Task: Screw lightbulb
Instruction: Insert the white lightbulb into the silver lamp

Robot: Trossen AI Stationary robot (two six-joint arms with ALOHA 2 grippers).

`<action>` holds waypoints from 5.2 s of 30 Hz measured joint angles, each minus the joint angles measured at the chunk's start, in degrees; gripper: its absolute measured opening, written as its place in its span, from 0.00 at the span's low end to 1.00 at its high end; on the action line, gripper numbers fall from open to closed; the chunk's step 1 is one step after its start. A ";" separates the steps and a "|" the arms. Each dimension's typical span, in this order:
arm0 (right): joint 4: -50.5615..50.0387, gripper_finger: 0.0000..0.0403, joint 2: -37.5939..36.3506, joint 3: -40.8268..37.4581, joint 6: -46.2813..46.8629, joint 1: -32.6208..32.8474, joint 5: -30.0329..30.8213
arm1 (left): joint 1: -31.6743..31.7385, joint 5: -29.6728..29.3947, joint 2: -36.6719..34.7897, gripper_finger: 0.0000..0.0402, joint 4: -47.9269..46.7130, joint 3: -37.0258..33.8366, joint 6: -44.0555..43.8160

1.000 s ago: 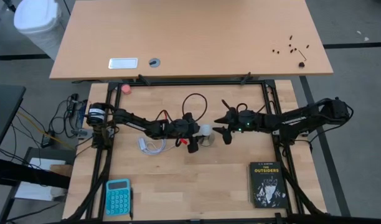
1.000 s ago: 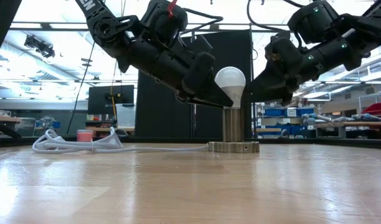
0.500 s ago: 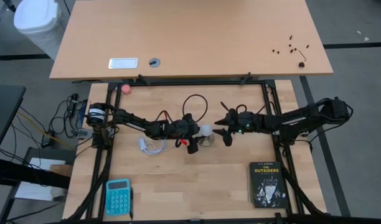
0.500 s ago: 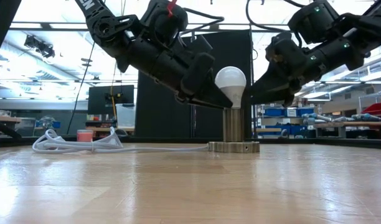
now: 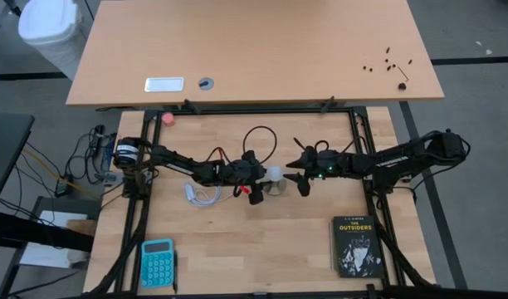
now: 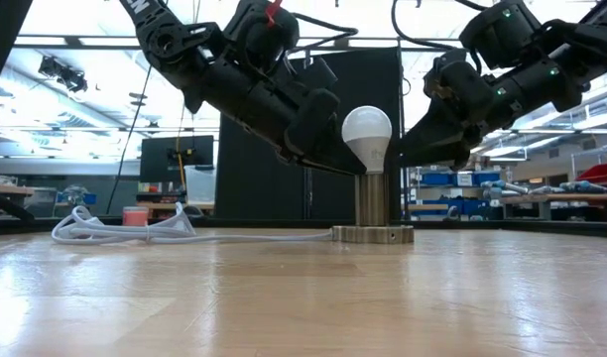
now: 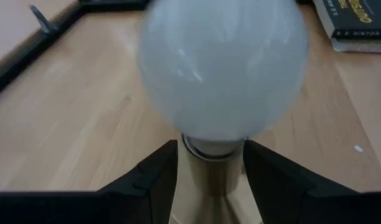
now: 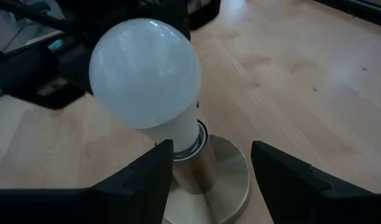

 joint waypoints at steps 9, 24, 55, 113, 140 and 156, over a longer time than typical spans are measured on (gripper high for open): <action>-1.41 0.56 0.02 -0.02 0.00 0.00 -0.44 | 0.00 -0.71 -4.19 0.47 -8.41 0.02 0.24; 2.54 0.56 0.02 -0.01 -9.04 4.39 -1.42 | -3.21 -5.11 -4.06 0.47 8.60 -7.76 -4.41; 4.45 0.56 0.04 -0.02 -15.41 1.06 -7.88 | -3.23 -5.00 -5.98 0.47 5.14 -6.74 1.22; 7.45 0.56 6.71 -0.02 -10.22 2.78 -6.14 | -1.65 -8.01 -3.84 0.47 10.42 -6.75 -0.35; 10.51 0.56 6.64 -0.02 -8.55 5.86 -5.95 | -0.50 -7.04 -3.84 0.47 10.92 -6.75 -0.63; 2.69 0.56 6.51 -0.02 -7.42 5.98 -5.73 | -0.85 -6.37 -3.86 0.47 7.65 -6.75 -3.65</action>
